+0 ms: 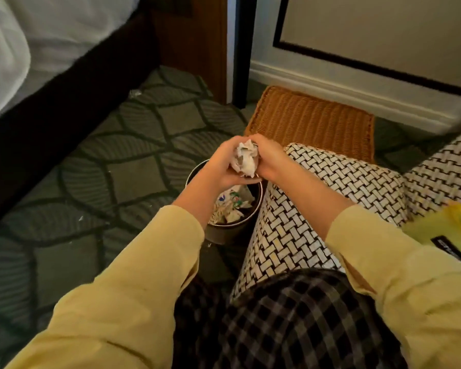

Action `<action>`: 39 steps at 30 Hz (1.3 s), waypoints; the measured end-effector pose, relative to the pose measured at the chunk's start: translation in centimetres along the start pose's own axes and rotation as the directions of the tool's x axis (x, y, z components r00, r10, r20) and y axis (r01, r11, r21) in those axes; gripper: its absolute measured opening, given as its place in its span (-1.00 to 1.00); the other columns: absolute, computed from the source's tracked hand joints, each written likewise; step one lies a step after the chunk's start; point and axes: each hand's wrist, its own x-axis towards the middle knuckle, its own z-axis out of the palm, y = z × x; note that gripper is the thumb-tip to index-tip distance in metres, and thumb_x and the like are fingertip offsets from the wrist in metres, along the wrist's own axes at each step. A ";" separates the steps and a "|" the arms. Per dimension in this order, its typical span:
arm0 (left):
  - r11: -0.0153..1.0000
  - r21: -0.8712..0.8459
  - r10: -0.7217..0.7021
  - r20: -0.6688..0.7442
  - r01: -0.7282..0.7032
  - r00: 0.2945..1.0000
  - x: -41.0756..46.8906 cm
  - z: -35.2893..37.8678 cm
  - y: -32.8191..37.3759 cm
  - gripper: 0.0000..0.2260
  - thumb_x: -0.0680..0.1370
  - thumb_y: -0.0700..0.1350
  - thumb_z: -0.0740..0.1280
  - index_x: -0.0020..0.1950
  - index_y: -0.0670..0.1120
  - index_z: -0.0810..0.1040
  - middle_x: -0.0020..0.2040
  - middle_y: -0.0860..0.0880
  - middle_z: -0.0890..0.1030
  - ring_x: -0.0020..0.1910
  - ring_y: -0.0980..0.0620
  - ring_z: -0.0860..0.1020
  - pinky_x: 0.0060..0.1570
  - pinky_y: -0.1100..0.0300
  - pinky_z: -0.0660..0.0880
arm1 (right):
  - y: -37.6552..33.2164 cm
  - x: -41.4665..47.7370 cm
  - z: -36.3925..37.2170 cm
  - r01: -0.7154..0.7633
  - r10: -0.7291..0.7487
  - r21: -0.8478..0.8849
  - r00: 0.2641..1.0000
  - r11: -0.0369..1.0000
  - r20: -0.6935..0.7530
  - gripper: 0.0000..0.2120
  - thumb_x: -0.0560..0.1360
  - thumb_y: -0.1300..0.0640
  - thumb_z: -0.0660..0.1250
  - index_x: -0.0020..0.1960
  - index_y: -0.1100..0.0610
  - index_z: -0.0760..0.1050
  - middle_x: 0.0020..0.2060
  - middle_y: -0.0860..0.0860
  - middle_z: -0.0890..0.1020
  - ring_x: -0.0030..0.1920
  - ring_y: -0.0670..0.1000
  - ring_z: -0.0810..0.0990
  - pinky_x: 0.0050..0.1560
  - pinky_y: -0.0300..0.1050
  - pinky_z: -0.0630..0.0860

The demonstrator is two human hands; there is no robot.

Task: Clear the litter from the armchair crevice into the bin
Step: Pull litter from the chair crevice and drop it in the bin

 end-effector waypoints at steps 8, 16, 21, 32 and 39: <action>0.999 -0.032 0.002 -0.302 -0.012 0.953 6.4 -4.4 -0.1 -0.62 0.48 -0.26 0.33 0.29 -0.15 0.43 0.01 -0.17 0.56 -0.12 -0.09 0.56 -0.41 0.08 0.56 | 2.7 7.0 0.8 -0.160 0.160 -0.065 0.987 0.985 -0.008 -0.86 0.49 0.23 0.16 -0.24 0.15 0.39 -0.28 0.09 0.50 -0.31 0.04 0.50 -0.22 -0.09 0.46; 0.999 0.004 -0.046 -0.429 0.053 0.902 10.1 -5.9 -2.0 -0.58 0.49 0.00 0.33 0.31 -0.10 0.40 0.18 -0.13 0.52 0.17 -0.19 0.49 -0.01 -0.10 0.41 | 4.2 10.3 0.1 -0.390 0.392 -0.057 0.919 0.919 0.029 -0.72 0.59 0.00 0.02 0.01 0.11 0.45 0.01 0.13 0.54 0.02 0.14 0.52 0.04 0.01 0.43; 0.994 -0.007 -0.105 -0.408 0.112 0.907 11.2 -6.4 -2.6 -0.40 0.40 0.24 0.18 0.38 0.00 0.38 0.33 -0.15 0.43 0.28 -0.30 0.38 0.21 -0.31 0.21 | 4.3 10.4 0.1 -0.404 0.414 -0.198 0.910 0.893 0.011 -0.56 0.59 -0.07 0.02 0.37 0.13 0.32 0.39 0.20 0.28 0.40 0.23 0.23 0.30 0.33 0.19; 0.989 0.144 0.021 -0.346 0.031 0.938 6.9 -5.2 -1.5 -0.57 0.60 0.09 0.00 0.41 -0.01 0.35 0.47 -0.13 0.25 0.45 -0.17 0.20 0.38 -0.15 0.11 | 3.2 7.6 -1.5 -0.352 0.361 -0.094 0.926 0.931 0.107 -0.50 0.60 -0.11 -0.01 0.42 0.15 0.27 0.44 0.24 0.21 0.45 0.22 0.17 0.33 0.26 0.21; 0.990 0.095 0.124 -0.250 -0.104 0.960 1.5 -0.1 -2.0 -0.64 0.60 0.06 0.06 0.26 -0.03 0.48 0.28 -0.09 0.47 0.25 -0.07 0.41 0.19 0.00 0.30 | 0.2 0.1 -4.5 -0.175 0.166 0.036 0.969 0.984 0.183 -0.57 0.61 0.02 0.02 0.39 0.20 0.31 0.38 0.20 0.34 0.38 0.18 0.32 0.25 0.10 0.35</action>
